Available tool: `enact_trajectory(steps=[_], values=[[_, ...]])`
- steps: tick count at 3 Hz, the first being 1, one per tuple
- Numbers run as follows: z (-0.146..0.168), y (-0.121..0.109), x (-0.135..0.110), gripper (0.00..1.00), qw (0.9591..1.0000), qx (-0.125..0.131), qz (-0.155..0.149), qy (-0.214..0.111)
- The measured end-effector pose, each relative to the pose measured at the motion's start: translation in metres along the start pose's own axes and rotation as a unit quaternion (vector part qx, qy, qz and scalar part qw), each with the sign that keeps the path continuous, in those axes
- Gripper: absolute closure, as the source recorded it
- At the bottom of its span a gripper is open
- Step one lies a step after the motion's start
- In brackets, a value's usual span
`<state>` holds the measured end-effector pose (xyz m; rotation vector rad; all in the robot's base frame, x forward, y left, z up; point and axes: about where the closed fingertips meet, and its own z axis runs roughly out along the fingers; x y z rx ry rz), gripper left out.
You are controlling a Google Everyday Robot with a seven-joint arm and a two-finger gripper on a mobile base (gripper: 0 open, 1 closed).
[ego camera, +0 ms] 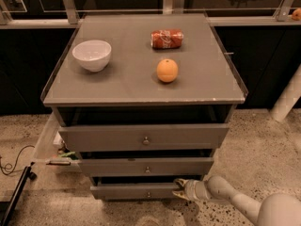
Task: Open bottom drawer
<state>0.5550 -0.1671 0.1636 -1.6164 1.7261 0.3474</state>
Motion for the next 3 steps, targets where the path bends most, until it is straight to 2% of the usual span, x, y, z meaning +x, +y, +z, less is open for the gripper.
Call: enact_trajectory(steps=[1,2,3], values=[[-0.0062,-0.0023,-0.0032,0.89,1.0000,0.000,0.000,0.000],[-0.0097,-0.0034,-0.0031,1.00,1.0000,0.000,0.000,0.000],[-0.0096,-0.0033,-0.0031,0.81,1.0000,0.000,0.000,0.000]])
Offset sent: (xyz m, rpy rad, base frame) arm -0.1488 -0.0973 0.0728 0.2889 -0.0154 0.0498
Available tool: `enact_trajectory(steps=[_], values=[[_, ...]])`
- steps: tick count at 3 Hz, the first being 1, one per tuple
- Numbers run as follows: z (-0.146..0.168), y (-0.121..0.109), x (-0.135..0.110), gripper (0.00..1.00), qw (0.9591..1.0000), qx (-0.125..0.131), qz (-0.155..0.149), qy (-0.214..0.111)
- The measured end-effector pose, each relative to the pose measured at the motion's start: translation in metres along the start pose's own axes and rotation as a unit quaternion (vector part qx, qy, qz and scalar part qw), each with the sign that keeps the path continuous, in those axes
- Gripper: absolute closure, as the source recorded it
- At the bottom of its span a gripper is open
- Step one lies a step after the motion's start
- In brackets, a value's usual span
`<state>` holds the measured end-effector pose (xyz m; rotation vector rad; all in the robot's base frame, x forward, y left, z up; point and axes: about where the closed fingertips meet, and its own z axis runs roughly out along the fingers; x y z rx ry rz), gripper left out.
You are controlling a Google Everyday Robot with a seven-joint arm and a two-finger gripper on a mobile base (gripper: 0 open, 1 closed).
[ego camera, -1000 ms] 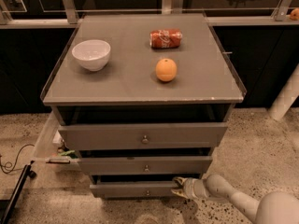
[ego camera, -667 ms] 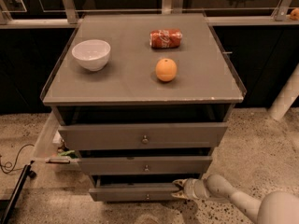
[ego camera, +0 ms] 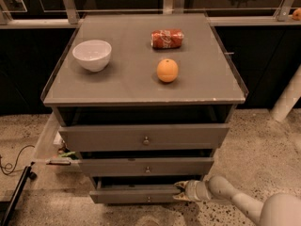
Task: Open bottom drawer
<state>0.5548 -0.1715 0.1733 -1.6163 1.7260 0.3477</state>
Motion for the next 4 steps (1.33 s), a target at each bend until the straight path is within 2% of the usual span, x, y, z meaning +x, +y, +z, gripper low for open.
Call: enact_trajectory(steps=[1,2,3,4], values=[[0.000,0.000,0.000,0.57,1.0000,0.000,0.000,0.000],[0.002,0.000,0.002,0.34,0.9999,-0.010,0.005,-0.004],[0.004,0.011,0.014,0.11,0.9994,-0.027,0.016,-0.012],[0.004,0.011,0.013,0.15,0.9994,-0.027,0.016,-0.012]])
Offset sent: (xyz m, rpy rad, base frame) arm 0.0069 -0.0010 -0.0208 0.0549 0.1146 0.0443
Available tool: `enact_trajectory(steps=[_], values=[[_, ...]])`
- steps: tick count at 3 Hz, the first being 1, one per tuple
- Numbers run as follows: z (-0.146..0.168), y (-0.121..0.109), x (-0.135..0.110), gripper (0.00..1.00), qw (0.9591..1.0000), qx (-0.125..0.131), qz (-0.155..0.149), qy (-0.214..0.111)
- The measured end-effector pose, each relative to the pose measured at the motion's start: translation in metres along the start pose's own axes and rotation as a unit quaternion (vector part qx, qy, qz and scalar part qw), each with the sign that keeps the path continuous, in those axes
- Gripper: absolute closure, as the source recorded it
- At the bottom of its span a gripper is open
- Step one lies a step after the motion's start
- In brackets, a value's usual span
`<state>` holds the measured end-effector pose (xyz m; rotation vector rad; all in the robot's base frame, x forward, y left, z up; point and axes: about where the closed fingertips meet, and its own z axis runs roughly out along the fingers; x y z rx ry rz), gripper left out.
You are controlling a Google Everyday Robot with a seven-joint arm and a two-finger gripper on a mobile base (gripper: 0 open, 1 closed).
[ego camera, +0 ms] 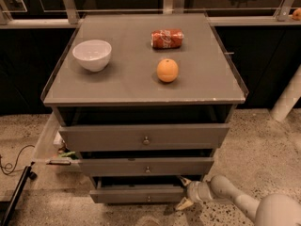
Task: Open bottom drawer
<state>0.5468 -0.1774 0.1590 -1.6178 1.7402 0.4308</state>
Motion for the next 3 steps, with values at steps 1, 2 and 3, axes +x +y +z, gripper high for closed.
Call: enact_trajectory(steps=[1,2,3], values=[[-0.0040,0.0207,0.0167,0.38,0.9998,-0.016,0.012,-0.005],[-0.0073,0.0189,0.0114,0.61,0.9998,-0.016,0.012,-0.005],[-0.0111,0.0180,0.0078,0.84,0.9998,-0.016,0.012,-0.005]])
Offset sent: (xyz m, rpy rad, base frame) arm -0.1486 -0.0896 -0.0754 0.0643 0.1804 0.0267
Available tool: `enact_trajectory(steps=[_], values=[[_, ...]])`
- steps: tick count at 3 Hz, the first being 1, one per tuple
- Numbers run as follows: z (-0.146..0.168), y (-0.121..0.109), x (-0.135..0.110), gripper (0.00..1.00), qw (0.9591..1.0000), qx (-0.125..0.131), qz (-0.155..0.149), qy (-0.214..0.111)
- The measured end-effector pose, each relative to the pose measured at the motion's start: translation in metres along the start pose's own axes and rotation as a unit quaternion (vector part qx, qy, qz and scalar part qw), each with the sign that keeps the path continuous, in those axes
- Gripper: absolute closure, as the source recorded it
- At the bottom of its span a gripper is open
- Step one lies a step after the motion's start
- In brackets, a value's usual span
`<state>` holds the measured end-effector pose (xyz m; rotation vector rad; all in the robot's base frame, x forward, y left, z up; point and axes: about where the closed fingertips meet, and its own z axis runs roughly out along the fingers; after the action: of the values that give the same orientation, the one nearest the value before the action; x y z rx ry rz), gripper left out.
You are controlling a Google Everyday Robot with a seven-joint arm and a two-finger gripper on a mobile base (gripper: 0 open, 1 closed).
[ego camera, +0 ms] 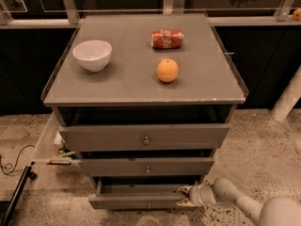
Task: Open bottom drawer
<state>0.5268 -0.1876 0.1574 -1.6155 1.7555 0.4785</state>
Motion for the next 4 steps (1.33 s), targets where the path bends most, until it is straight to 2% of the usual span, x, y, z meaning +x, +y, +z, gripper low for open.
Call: enact_trajectory(steps=[1,3,4], values=[[-0.005,0.009,0.001,1.00,1.0000,0.000,0.000,0.002],[-0.008,0.019,0.001,1.00,1.0000,0.003,0.004,0.003],[-0.008,0.020,0.000,0.81,1.0000,0.002,0.004,0.003]])
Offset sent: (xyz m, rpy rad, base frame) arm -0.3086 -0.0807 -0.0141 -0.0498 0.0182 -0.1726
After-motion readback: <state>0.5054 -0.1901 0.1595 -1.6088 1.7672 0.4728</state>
